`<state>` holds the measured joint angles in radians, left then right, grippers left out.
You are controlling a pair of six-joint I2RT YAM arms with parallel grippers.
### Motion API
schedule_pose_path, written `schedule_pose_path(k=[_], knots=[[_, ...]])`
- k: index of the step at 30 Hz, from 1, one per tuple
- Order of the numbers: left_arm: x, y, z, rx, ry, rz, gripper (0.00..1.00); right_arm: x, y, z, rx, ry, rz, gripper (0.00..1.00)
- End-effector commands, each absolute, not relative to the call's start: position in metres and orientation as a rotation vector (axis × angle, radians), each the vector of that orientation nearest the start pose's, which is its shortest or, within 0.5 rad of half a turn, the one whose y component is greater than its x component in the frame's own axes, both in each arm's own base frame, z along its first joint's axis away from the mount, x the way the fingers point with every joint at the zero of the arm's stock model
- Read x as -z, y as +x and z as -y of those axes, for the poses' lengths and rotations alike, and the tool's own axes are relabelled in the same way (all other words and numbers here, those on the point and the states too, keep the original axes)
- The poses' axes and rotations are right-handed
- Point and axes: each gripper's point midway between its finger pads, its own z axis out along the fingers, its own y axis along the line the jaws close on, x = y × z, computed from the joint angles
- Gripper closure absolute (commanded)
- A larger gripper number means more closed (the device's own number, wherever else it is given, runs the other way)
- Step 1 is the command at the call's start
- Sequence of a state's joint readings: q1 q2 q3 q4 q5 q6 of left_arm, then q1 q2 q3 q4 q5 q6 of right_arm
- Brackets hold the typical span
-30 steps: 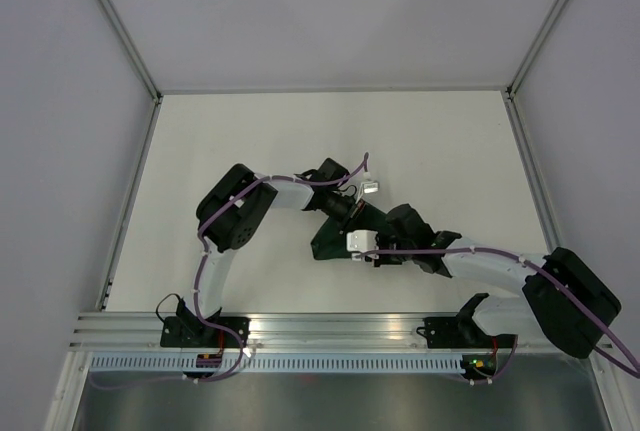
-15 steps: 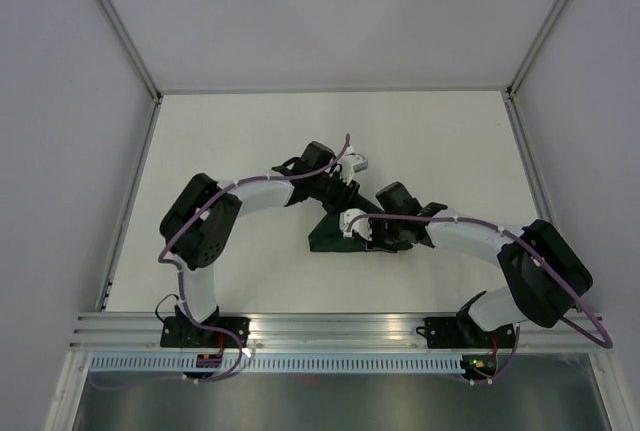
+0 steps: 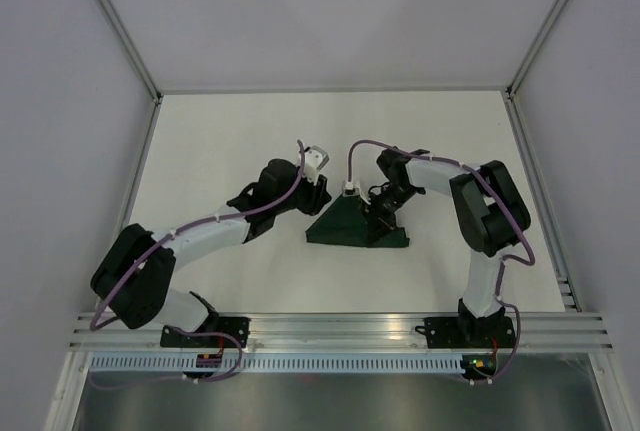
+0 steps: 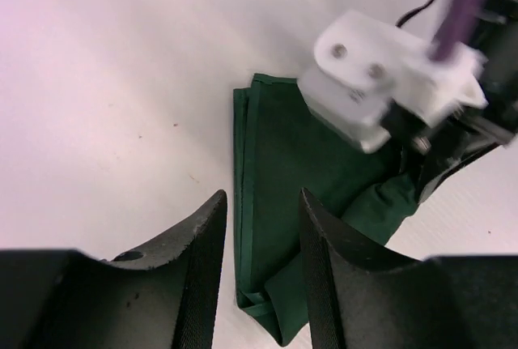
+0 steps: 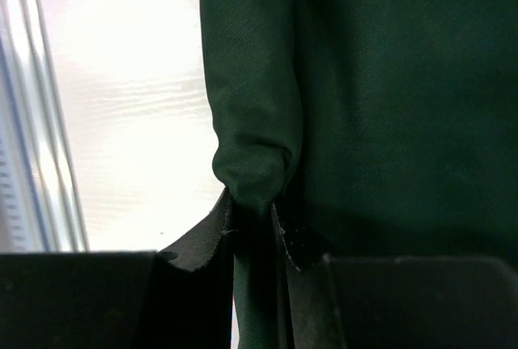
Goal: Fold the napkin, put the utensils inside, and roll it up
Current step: Roll the napkin with the utensil
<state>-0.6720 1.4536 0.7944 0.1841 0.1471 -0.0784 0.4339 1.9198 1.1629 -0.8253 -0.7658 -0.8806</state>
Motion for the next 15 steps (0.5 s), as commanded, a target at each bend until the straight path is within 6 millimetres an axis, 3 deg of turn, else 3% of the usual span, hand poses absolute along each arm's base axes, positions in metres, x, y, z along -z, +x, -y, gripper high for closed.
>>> schedule_pose_path(k=[1,2,3,5,9,15], knots=[[-0.146,0.306,0.284,0.525,0.648,-1.822,0.54,0.022,0.202,-0.191,-1.245,-1.786,-2.363,0.92],[-0.153,0.306,0.284,0.477,0.663,-1.763,0.54,0.029,0.203,-0.191,-1.291,-1.761,-2.388,0.92],[-0.147,0.291,0.292,0.467,0.726,-1.735,0.53,0.029,0.210,-0.193,-1.293,-1.755,-2.385,0.91],[-0.144,0.285,0.297,0.390,0.795,-1.688,0.53,0.032,0.208,-0.189,-1.343,-1.744,-2.414,0.91],[-0.132,0.250,0.333,0.342,0.986,-1.573,0.52,0.033,0.216,-0.189,-1.352,-1.707,-2.441,0.91],[-0.098,0.224,0.364,0.306,1.208,-1.519,0.47,0.034,0.219,-0.186,-1.364,-1.685,-2.467,0.91]])
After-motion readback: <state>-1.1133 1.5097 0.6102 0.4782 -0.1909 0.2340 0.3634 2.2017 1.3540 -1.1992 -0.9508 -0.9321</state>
